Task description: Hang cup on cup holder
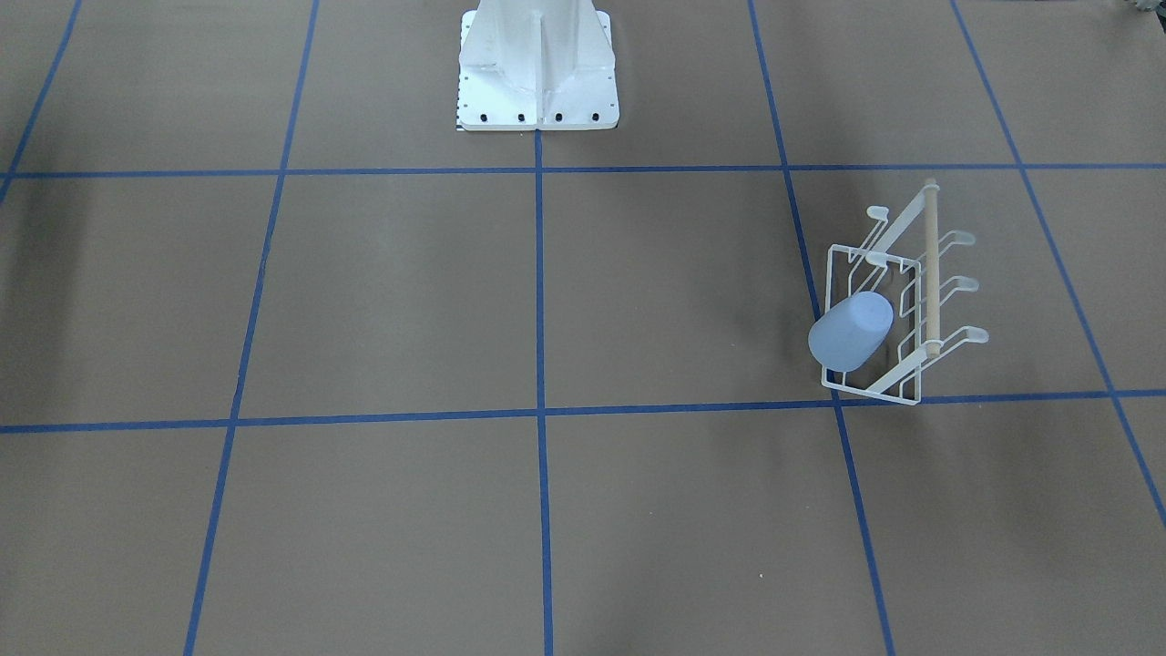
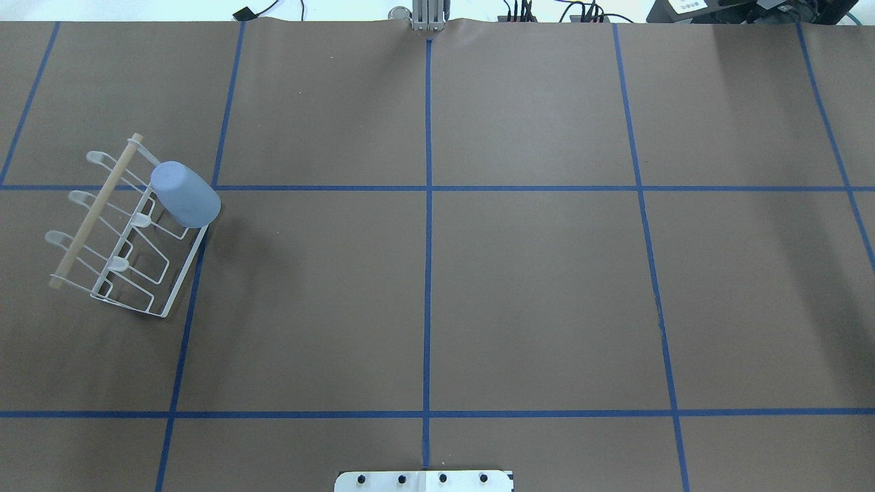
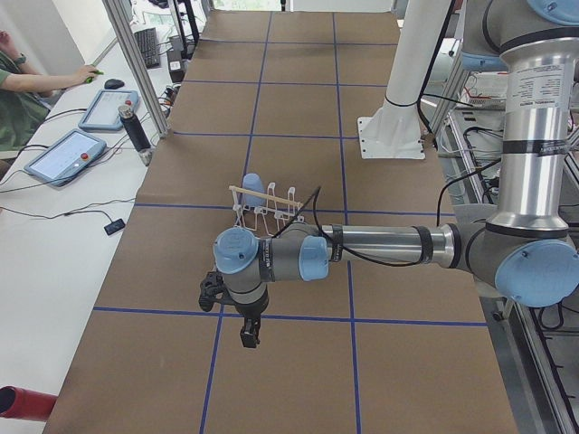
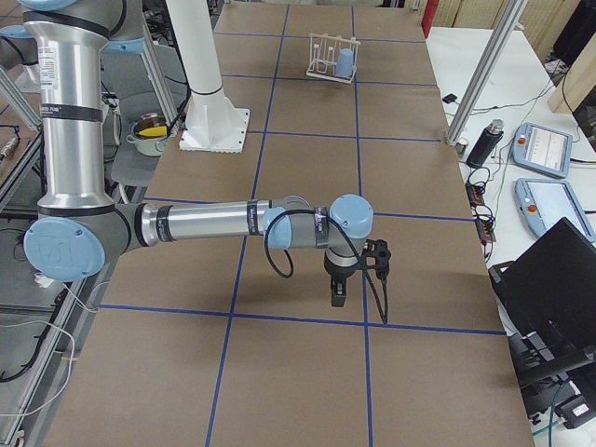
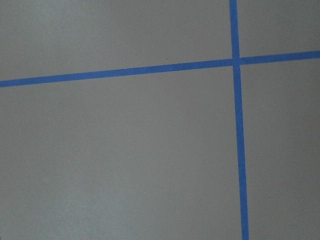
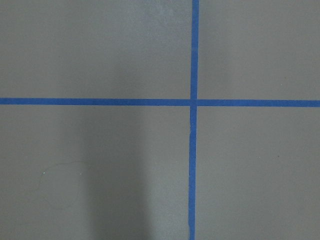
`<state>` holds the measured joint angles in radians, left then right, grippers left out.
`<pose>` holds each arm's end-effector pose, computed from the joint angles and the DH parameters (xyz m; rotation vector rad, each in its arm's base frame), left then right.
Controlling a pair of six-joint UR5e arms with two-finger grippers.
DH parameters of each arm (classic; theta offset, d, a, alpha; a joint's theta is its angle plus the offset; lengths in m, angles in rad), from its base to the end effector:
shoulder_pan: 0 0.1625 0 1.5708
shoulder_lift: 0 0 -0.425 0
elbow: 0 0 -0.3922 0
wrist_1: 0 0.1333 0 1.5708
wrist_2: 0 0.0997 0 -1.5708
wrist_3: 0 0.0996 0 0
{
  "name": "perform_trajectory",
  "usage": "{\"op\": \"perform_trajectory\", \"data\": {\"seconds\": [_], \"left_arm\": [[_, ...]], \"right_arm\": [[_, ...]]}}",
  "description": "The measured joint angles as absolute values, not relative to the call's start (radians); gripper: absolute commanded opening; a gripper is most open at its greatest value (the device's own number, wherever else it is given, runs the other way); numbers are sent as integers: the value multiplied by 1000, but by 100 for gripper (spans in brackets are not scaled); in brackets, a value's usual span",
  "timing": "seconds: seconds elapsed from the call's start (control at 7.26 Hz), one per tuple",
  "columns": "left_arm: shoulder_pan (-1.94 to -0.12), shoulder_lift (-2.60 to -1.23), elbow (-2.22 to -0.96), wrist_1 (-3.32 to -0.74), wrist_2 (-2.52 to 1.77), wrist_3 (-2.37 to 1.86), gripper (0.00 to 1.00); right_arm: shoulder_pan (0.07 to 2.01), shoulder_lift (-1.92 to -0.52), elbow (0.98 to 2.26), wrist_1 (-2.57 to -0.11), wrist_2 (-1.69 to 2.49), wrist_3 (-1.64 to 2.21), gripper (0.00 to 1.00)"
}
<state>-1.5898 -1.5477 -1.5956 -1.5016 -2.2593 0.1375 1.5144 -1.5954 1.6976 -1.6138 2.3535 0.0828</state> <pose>-0.0791 -0.4753 0.6702 -0.0108 0.6914 0.0905 0.0357 -0.4862 0.6120 0.0016 -0.7845 0.0019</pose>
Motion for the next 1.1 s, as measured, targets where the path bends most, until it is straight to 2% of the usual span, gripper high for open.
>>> {"op": "perform_trajectory", "data": {"seconds": [1.1], "left_arm": [[-1589, -1554, -1602, -1502, -2260, 137, 98]], "right_arm": [[1524, -1615, 1698, -1614, 2350, 82, 100]]}}
